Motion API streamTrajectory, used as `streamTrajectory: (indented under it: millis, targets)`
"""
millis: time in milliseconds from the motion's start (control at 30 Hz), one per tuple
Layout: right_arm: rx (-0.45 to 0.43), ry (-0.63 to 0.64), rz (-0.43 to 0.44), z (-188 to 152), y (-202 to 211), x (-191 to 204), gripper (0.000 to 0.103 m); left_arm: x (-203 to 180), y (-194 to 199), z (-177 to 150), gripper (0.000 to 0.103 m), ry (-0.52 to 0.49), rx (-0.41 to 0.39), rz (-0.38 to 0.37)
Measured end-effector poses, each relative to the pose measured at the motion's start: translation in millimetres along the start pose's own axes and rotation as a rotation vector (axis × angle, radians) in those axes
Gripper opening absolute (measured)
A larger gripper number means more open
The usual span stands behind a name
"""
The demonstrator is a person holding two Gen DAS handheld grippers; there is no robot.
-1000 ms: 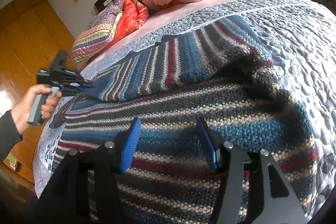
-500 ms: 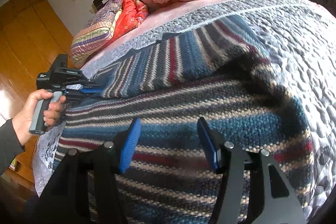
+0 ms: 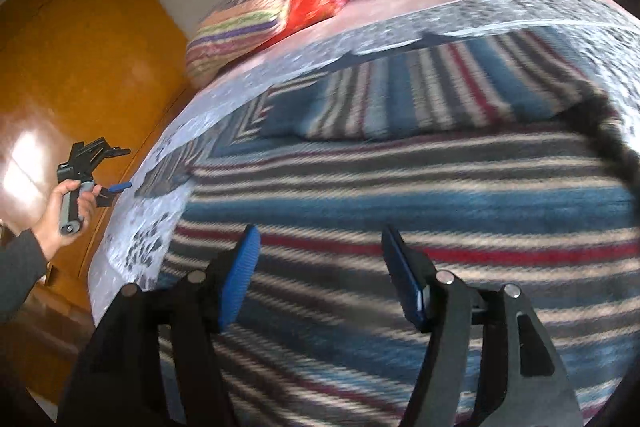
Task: Fold small clothes
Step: 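Move the left tool to the other sleeve cuff and grasp it, then lift the sleeve with the left tool, fold it across the body, release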
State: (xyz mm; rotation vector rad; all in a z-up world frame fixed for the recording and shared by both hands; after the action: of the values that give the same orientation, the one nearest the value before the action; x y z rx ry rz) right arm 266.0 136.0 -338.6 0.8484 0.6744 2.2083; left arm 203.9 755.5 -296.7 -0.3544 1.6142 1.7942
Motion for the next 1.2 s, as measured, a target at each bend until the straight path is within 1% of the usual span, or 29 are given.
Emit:
streamTrajectory:
  millis: [33,133,200,267,333,400,467,533,600,633,700,767,833,900,1000,1100,1200]
  targets:
    - [0.010,0.008,0.008,0,-4,7,0.063,19,6,15,0.078,0.029,-0.020,0.008]
    - [0.034,0.027,0.027,-1,-13,25,0.063,48,2,43,0.078,0.083,-0.057,0.024]
    - [0.044,0.042,0.029,2,-18,34,0.063,65,0,54,0.078,0.127,-0.076,0.036]
    - [0.052,0.045,0.031,3,-22,38,0.063,81,-8,62,0.078,0.170,-0.078,0.048]
    - [0.058,0.050,0.030,3,-24,40,0.063,86,-16,69,0.078,0.163,-0.068,0.033]
    - [0.065,0.055,0.029,4,-27,42,0.063,78,-22,74,0.077,0.114,-0.081,0.031]
    - [0.073,0.058,0.030,4,-32,45,0.063,73,-29,80,0.076,0.096,-0.090,0.025]
    - [0.080,0.057,0.031,2,-35,47,0.063,72,-33,86,0.065,0.091,-0.104,0.045]
    - [0.087,0.050,0.033,0,-37,48,0.063,75,-37,89,0.027,0.090,-0.093,0.077]
    - [0.091,0.046,0.037,-1,-38,49,0.063,76,-39,90,0.022,0.085,-0.092,0.108]
    - [0.096,0.048,0.042,-1,-39,51,0.063,76,-36,91,0.016,0.068,-0.108,0.113]
    - [0.099,0.057,0.046,0,-40,53,0.063,68,-28,89,0.014,0.043,-0.132,0.100]
    - [0.099,0.060,0.049,2,-39,54,0.063,55,-17,87,0.013,0.024,-0.154,0.064]
    - [0.098,0.057,0.049,5,-38,54,0.063,34,-3,83,0.012,-0.008,-0.170,0.011]
    - [0.086,0.039,0.061,12,-33,54,0.063,3,13,74,0.011,-0.066,-0.180,-0.029]
    - [0.084,0.027,0.067,18,-28,54,0.063,-51,28,53,0.011,-0.181,-0.179,-0.095]
    - [0.079,0.030,0.070,24,-23,55,0.063,-116,35,15,0.011,-0.313,-0.147,-0.188]
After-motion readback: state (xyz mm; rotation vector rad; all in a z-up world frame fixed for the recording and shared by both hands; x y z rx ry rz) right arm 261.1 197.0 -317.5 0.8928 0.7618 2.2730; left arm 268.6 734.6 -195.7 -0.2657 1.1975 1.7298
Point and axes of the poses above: each gripper's, at about its wrist camera, not at the fingertips, and y roughly against the way its jaws point, x to its left, z to its top, the point moved 3 cm from there along -y, roughly the way its jaws point, and after that the axes turned 9 degrees about y, right-handed, at the moved point
